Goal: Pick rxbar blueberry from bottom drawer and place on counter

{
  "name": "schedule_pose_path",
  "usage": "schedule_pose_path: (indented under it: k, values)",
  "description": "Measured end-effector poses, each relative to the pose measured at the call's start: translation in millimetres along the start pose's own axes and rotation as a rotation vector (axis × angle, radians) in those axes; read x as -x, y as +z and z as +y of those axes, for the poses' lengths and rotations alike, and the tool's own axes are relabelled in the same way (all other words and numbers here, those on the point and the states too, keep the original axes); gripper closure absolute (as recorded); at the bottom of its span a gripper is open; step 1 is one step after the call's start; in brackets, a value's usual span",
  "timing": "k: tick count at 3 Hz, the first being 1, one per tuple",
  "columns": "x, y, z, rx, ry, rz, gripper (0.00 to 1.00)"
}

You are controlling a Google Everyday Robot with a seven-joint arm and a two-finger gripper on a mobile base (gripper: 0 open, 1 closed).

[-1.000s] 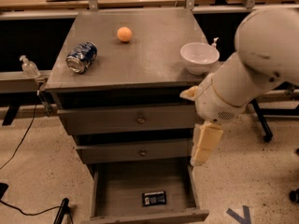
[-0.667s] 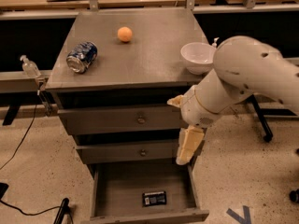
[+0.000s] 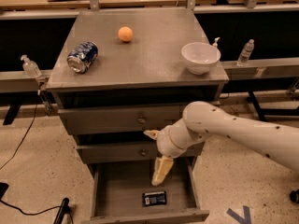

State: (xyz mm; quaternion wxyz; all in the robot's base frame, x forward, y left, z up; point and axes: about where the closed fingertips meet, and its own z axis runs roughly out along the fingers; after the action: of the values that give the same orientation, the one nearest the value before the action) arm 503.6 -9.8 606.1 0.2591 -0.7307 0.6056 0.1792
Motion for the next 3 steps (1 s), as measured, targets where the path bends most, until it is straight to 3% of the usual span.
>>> schedule_pose_path:
  k: [1,2,3]
  values:
    - [-1.6,0.3,-7.7,-0.02,0.03,-0.01,0.0]
    - [-12.8,17.8,-0.4,0.035,0.047,-0.069,0.0]
    - [-69.1,69.4,36.7,0.053,0.089,-0.127,0.0]
